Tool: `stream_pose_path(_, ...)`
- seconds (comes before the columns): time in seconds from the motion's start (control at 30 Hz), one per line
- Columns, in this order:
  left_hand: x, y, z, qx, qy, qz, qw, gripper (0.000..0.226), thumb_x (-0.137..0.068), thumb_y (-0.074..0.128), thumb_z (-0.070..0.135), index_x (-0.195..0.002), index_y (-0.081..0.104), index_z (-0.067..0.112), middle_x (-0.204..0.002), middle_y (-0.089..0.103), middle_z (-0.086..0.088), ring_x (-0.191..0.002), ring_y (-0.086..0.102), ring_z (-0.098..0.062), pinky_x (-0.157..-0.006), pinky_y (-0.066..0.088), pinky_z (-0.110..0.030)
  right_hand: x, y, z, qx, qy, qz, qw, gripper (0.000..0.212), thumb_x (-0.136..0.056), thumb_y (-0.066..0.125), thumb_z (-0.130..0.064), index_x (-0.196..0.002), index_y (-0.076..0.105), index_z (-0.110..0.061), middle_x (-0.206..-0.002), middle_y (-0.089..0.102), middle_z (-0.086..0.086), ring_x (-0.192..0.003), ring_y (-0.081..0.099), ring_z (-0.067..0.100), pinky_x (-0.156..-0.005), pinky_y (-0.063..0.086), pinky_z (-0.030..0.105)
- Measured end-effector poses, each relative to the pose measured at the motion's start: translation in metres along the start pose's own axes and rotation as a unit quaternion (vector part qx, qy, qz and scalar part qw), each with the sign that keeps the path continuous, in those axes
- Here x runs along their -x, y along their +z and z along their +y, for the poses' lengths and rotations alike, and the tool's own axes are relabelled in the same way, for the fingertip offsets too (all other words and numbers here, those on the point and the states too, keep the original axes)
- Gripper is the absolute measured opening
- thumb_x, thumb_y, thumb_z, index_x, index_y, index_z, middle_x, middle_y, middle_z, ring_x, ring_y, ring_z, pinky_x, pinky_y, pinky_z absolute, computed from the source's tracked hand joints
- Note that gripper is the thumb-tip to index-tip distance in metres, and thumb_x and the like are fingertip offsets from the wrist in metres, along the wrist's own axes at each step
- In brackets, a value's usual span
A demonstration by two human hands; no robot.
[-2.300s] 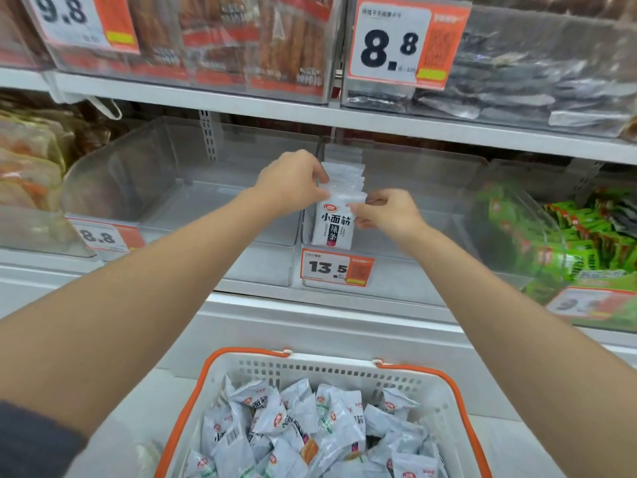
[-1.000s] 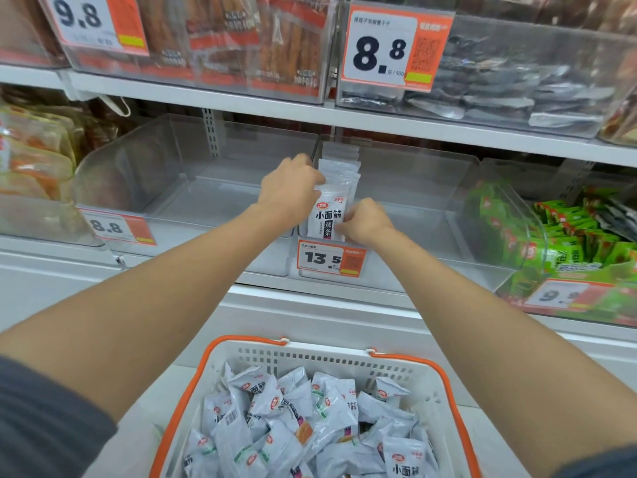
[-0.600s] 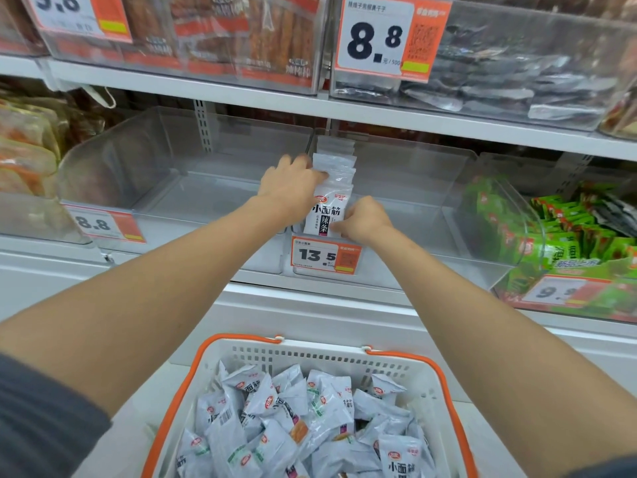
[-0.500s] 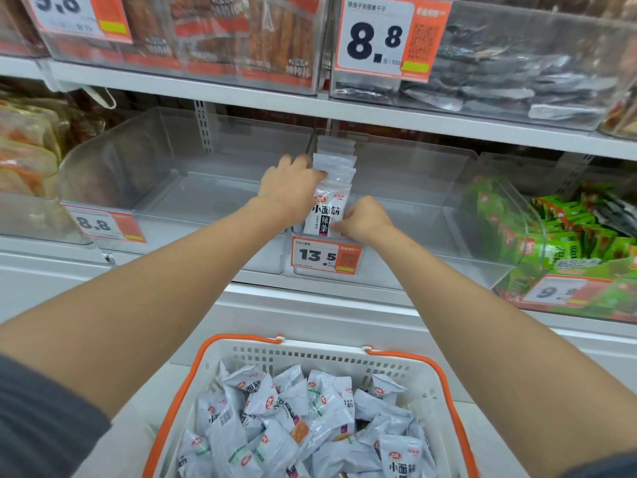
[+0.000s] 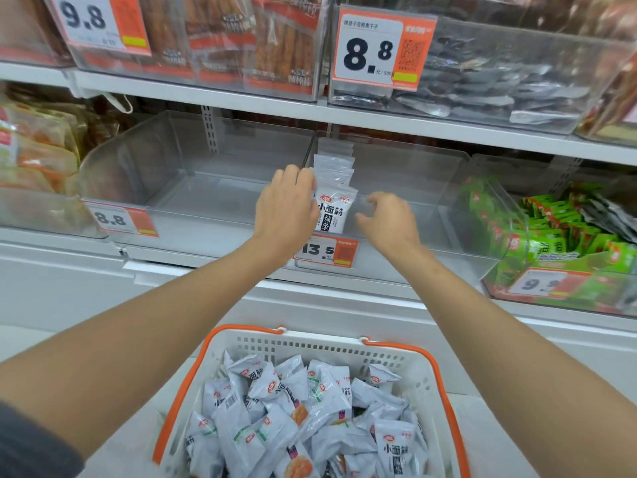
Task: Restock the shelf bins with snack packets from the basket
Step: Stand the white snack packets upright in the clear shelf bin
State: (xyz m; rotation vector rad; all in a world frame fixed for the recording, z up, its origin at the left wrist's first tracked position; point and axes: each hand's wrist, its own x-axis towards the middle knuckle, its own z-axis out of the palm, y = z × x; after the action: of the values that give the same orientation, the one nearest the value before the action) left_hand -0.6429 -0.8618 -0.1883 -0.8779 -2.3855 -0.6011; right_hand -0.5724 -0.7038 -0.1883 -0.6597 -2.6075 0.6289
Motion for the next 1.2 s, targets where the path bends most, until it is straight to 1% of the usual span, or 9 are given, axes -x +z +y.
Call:
stream_pose_path(0.1, 0.027, -0.011, 0.016, -0.007, 0.03, 0.037, 0.999, 0.008, -0.083, 0.06, 0.01, -0.085, 0.052, 0.012, -0.084, 0.054, -0.006, -0.077, 0.049, -0.028, -0.063, 0.043, -0.04, 0.04, -0.002, 0.004, -0.04, -0.107, 0.098, 0.989, 0.019, -0.084, 0.059, -0.009, -0.1, 0.069, -0.011, -0.095, 0.066, 0.005, -0.087, 0.059, 0.023, -0.077, 0.048, 0.034)
stream_pose_path(0.17, 0.05, -0.016, 0.027, 0.061, -0.008, -0.039, 0.997, 0.007, -0.089, 0.055, 0.017, -0.087, 0.048, 0.016, -0.083, 0.055, -0.002, -0.076, 0.051, -0.026, -0.063, 0.045, -0.041, 0.07, 0.003, 0.007, -0.067, -0.138, 0.078, 0.985, 0.017, -0.082, 0.06, -0.007, -0.093, 0.07, -0.014, -0.088, 0.067, 0.001, -0.077, 0.059, 0.019, -0.073, 0.048, 0.033)
stream_pose_path(0.33, 0.113, -0.003, 0.026, 0.133, -0.058, -0.351, 0.925, 0.011, -0.091, 0.059, 0.033, -0.098, 0.058, 0.025, -0.092, 0.065, 0.004, -0.085, 0.061, -0.018, -0.077, 0.052, -0.034, 0.135, 0.032, 0.033, -0.027, -0.118, -0.12, 0.985, 0.024, -0.085, 0.056, -0.01, -0.103, 0.071, -0.016, -0.093, 0.068, -0.004, -0.078, 0.057, 0.012, -0.077, 0.051, 0.031)
stream_pose_path(0.43, 0.148, 0.014, 0.006, 0.115, -0.093, -0.463, 0.874, 0.009, -0.091, 0.061, 0.032, -0.096, 0.063, 0.024, -0.104, 0.065, 0.002, -0.088, 0.059, -0.015, -0.083, 0.05, -0.032, 0.157, 0.059, 0.067, 0.002, -0.038, -0.274, 0.961, 0.025, -0.088, 0.055, -0.009, -0.107, 0.07, -0.014, -0.103, 0.069, 0.001, -0.087, 0.06, 0.015, -0.081, 0.05, 0.029)
stream_pose_path(0.63, 0.163, 0.039, -0.009, 0.098, -0.135, -0.496, 0.852, 0.017, -0.089, 0.057, 0.012, -0.094, 0.072, 0.01, -0.107, 0.068, -0.002, -0.09, 0.062, -0.018, -0.079, 0.051, -0.03, 0.181, 0.119, 0.124, 0.1, 0.051, -0.437, 0.892, 0.037, -0.09, 0.058, -0.011, -0.127, 0.059, -0.009, -0.133, 0.056, 0.007, -0.119, 0.053, 0.024, -0.093, 0.044, 0.029)
stream_pose_path(0.87, 0.165, 0.047, -0.003, 0.104, -0.141, -0.501, 0.848, 0.018, -0.087, 0.058, 0.012, -0.094, 0.072, 0.005, -0.109, 0.068, -0.011, -0.091, 0.066, -0.022, -0.078, 0.054, -0.033, 0.227, 0.178, 0.127, 0.286, -0.102, -0.489, 0.818, 0.032, -0.085, 0.066, -0.019, -0.116, 0.06, -0.012, -0.115, 0.065, 0.008, -0.106, 0.061, 0.027, -0.09, 0.05, 0.036)
stream_pose_path(0.97, 0.169, 0.044, 0.001, 0.119, -0.139, -0.506, 0.843, 0.015, -0.087, 0.058, 0.012, -0.092, 0.072, 0.009, -0.101, 0.066, -0.006, -0.078, 0.063, -0.016, -0.068, 0.049, -0.028, 0.238, 0.182, 0.13, 0.306, -0.131, -0.44, 0.834, 0.041, -0.083, 0.061, 0.002, -0.122, 0.055, -0.01, -0.116, 0.063, 0.01, -0.107, 0.062, 0.03, -0.089, 0.049, 0.038)
stream_pose_path(1.07, 0.171, 0.042, 0.002, 0.131, -0.137, -0.518, 0.834, 0.011, -0.087, 0.061, 0.013, -0.092, 0.069, 0.017, -0.096, 0.06, 0.001, -0.072, 0.059, -0.011, -0.061, 0.043, -0.023, 0.231, 0.171, 0.134, 0.27, -0.118, -0.431, 0.853, 0.045, -0.083, 0.055, 0.006, -0.126, 0.055, -0.011, -0.116, 0.063, 0.011, -0.108, 0.061, 0.03, -0.087, 0.05, 0.037)
stream_pose_path(1.2, 0.166, 0.036, 0.003, 0.142, -0.124, -0.524, 0.831, 0.018, -0.086, 0.065, 0.013, -0.104, 0.067, 0.016, -0.11, 0.061, -0.001, -0.085, 0.057, -0.014, -0.07, 0.042, -0.023, 0.203, 0.139, 0.109, 0.201, -0.115, -0.395, 0.889, 0.026, -0.085, 0.049, 0.0, -0.102, 0.067, -0.009, -0.101, 0.068, 0.011, -0.097, 0.062, 0.028, -0.082, 0.05, 0.033)
